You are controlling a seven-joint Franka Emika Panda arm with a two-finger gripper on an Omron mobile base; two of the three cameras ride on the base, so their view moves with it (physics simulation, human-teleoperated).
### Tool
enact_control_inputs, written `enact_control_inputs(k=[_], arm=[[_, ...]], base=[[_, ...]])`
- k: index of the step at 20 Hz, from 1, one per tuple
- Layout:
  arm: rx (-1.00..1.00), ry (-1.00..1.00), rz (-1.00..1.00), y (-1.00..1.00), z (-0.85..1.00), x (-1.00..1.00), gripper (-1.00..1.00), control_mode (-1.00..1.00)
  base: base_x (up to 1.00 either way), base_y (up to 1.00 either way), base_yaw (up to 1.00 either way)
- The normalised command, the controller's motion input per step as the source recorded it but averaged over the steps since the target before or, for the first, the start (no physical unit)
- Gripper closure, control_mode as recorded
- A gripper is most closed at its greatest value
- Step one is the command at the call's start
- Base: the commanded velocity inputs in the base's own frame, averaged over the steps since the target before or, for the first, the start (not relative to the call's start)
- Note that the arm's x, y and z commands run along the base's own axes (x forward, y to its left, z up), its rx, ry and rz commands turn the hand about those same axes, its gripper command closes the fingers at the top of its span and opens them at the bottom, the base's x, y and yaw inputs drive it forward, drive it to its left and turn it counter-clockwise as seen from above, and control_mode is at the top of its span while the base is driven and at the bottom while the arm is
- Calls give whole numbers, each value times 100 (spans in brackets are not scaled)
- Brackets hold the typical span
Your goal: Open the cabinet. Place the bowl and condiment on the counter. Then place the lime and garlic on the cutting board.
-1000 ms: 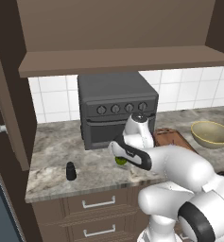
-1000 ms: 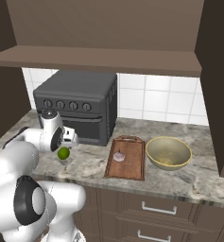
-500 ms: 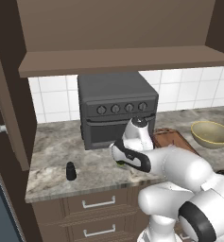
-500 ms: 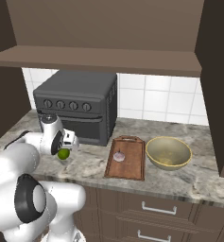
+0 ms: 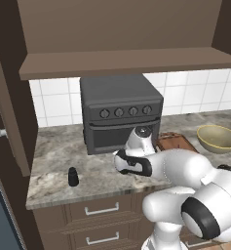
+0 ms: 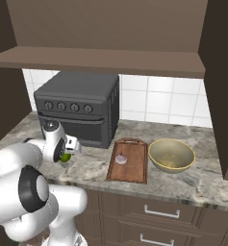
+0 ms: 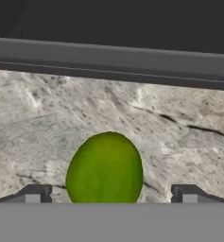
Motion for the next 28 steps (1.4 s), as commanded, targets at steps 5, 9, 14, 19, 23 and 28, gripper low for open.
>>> enact_control_inputs(k=[5,9,14,19,23,28], arm=[[0,-3,-2,2,-19,14,-100,-100],[1,-3,-2,3,-18,12,-100,-100],[0,-4,-1,8,-15,7,100,-100],[0,-1,0,0,0,0,100,-100],[0,0,0,0,4,0,100,-100],[-1,2,0,-9,40,0,100,-100]], base=[[0,0,0],[0,0,0],[0,0,0],[0,0,0],[0,0,0],[0,0,0]])
